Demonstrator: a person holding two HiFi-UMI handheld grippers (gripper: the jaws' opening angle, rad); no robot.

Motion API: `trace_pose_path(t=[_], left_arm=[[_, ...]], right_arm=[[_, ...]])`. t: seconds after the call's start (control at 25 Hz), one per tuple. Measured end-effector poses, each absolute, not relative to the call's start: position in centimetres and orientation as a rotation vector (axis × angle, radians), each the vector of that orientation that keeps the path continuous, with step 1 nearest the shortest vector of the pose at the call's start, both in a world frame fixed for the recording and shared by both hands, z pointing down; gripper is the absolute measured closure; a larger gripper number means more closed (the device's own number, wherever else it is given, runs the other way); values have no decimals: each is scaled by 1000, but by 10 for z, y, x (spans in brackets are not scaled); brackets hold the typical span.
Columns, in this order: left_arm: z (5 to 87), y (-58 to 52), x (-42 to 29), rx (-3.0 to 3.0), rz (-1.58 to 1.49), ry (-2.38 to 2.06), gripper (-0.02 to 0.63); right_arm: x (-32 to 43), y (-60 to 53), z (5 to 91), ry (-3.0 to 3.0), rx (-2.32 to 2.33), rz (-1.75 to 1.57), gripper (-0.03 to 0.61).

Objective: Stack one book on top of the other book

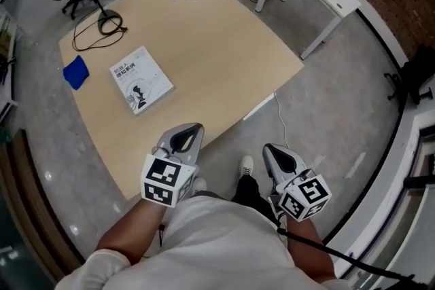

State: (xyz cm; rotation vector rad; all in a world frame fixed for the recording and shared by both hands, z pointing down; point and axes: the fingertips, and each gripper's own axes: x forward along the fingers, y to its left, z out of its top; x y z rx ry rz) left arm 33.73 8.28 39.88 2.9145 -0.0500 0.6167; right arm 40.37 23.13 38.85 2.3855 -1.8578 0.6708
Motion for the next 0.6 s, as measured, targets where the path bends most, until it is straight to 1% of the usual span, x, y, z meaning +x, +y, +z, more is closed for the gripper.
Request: trace_pose_path(t=[0.16, 0.32, 0.48, 0.6], left_arm=[[402, 56, 334, 2870, 606, -340, 606], [403, 43, 329, 2788, 575, -615, 606], [400, 35, 319, 2696, 523, -889, 606], [398, 38, 310, 2634, 518, -1029, 606]], right_arm=[[433, 193, 403, -2044, 2198, 684, 577], [455, 158, 399, -2229, 1990, 640, 577], [469, 132, 399, -2375, 1784, 563, 577], [476, 119, 404, -2448, 1678, 564, 577]])
